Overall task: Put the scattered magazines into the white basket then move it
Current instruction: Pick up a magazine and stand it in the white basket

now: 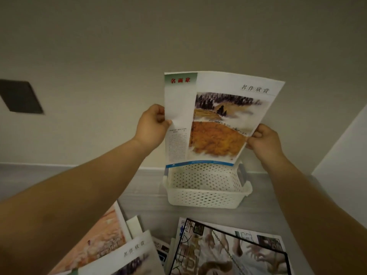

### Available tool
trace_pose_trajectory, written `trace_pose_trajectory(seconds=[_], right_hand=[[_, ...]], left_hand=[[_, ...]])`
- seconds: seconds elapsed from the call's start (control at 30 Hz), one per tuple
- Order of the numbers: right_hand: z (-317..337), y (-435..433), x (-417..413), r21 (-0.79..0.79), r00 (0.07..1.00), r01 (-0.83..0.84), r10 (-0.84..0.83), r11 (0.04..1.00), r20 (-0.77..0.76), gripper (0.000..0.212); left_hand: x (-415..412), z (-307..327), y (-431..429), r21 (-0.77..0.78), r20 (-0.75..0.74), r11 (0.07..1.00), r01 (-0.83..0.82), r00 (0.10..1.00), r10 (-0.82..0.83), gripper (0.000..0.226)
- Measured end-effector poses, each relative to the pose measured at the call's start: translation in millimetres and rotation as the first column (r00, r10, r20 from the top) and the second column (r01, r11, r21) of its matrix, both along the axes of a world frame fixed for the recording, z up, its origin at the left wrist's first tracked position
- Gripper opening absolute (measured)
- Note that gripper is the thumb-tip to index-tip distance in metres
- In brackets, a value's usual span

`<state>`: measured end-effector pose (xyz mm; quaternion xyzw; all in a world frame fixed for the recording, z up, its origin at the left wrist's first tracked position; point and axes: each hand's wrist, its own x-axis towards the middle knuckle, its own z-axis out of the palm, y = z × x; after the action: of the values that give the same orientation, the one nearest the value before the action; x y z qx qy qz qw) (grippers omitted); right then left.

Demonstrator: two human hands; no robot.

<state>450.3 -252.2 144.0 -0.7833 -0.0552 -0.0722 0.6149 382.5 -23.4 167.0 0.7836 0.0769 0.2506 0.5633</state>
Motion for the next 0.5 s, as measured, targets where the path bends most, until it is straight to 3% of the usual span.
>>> trace_pose_trajectory(seconds=[0.17, 0.37, 0.5], right_hand=[[-27, -4, 21, 0.030, 0.999, 0.016, -0.014, 0.999, -0.051, 0.027], [-34, -20, 42, 0.098, 0.998, 0.051, -0.047, 0.994, -0.043, 0.027], [-43, -21, 52, 0.048, 0.996, 0.063, -0.059, 0.997, -0.063, 0.032]], left_hand=[[31, -16, -12, -0.039, -0.009, 0.999, -0.034, 0.999, 0.033, 0.035], [55, -16, -24, -0.022, 0.017, 0.999, 0.039, 0.999, -0.038, 0.033], [63, -25, -26, -0.027, -0.037, 0.999, 0.036, 0.999, -0.037, 0.034]])
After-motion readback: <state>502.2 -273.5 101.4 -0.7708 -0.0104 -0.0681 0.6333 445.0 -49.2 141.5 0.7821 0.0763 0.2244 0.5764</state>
